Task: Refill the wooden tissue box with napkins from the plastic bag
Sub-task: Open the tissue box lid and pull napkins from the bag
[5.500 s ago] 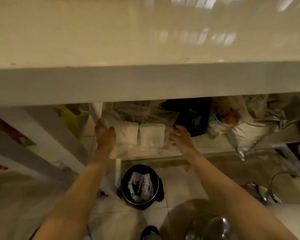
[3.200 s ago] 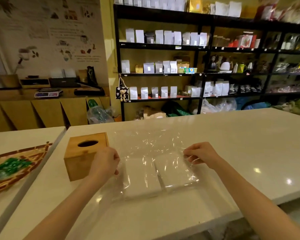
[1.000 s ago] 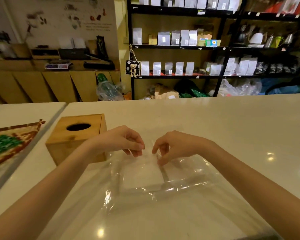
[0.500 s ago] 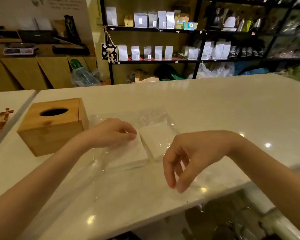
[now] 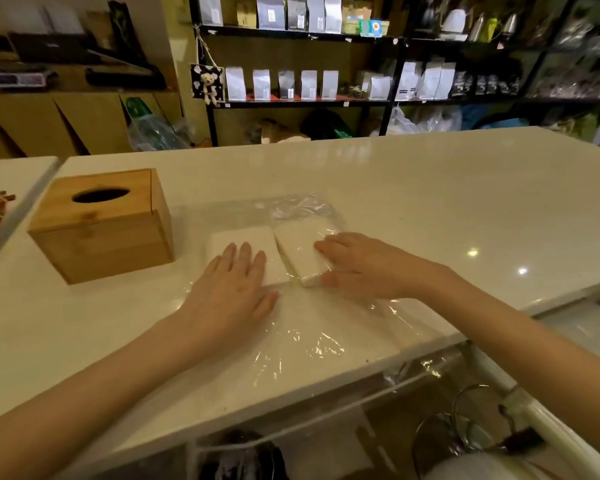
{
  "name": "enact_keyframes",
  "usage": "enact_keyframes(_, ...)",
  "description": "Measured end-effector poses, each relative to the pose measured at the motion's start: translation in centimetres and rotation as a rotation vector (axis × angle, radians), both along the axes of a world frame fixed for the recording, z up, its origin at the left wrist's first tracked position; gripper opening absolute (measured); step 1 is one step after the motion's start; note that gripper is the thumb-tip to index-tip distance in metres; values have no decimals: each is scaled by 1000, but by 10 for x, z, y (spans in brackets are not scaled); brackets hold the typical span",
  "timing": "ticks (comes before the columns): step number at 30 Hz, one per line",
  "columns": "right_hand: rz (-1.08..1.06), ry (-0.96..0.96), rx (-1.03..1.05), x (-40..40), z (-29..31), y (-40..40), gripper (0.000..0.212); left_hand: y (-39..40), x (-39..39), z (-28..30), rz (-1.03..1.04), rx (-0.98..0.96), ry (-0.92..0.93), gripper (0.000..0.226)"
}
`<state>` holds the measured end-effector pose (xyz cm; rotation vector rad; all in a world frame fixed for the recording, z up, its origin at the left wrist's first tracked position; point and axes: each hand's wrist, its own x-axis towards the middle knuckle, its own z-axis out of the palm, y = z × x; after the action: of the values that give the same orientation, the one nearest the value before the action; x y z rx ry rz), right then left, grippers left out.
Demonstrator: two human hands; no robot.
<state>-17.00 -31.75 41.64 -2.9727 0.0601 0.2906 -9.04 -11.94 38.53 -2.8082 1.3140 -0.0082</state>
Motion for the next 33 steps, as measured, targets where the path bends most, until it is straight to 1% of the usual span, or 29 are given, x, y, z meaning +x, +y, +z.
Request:
enact_keyframes(2,11,-1,-26,10,-7,-1,62,-1,11,-2,22,-45,51,96)
enact_keyframes(5,-24,-22,24,29,-9,-7,66,-9,32,-4,56,-59,92,69)
enact_keyframes(7,-47,-30,57,42,-11,-11,68,-14,46,-5,62,-68,99,64)
enact_keyframes(9,-54,-56,61,51,-13,-14,68,-17,58,-7,63,-69,90,67)
enact_keyframes(11,-46,-82,23,56,-17,-15,69,-18,67,-10,59,-66,92,71)
enact_keyframes(13,-40,-96,-25,61,-16,-15,72,-18,70,-9,64,-78,128,69)
enact_keyframes(15,-50,-106,-35,64,-9,-13,74,-15,66,-1,62,-141,173,70)
enact_keyframes(17,-35,-143,-34,70,3,-9,74,-11,57,19,33,-286,173,72)
enact_keyframes(19,30,-215,-1,78,20,0,74,-2,50,47,20,-450,87,75)
enact_keyframes(20,70,-247,42,83,28,7,75,3,50,62,26,-489,6,77)
enact_keyframes(22,158,-286,142,95,42,25,77,16,60,81,82,-458,-127,84)
enact_keyframes(23,200,-297,172,102,46,35,79,24,69,86,142,-407,-130,89)
enact_keyframes(25,276,-313,192,119,50,55,82,45,84,87,289,-331,-21,99)
enact_keyframes(27,323,-303,209,137,49,73,84,70,98,83,387,-353,99,107)
enact_keyframes(31,373,-225,247,169,42,105,93,110,112,80,486,-367,205,112)
enact_keyframes(33,368,-227,267,180,38,118,97,124,116,78,504,-373,257,118)
